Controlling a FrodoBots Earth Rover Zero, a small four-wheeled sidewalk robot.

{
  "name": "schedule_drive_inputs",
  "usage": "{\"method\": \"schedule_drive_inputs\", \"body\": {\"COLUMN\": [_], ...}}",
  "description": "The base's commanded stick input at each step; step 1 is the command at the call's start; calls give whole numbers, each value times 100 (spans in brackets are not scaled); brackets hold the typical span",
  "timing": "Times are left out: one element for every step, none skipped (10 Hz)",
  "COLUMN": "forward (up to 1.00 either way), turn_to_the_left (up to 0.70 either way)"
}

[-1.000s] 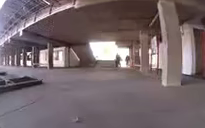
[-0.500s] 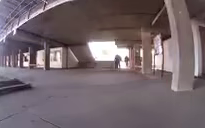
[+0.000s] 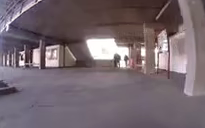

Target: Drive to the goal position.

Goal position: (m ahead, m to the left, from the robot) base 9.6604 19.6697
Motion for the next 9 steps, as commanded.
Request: {"method": "schedule_drive_inputs", "body": {"forward": [98,98,98,98,98,98,98,98,98], "turn_to_the_left": [40,40,40,40,40,40,40,40,40]}}
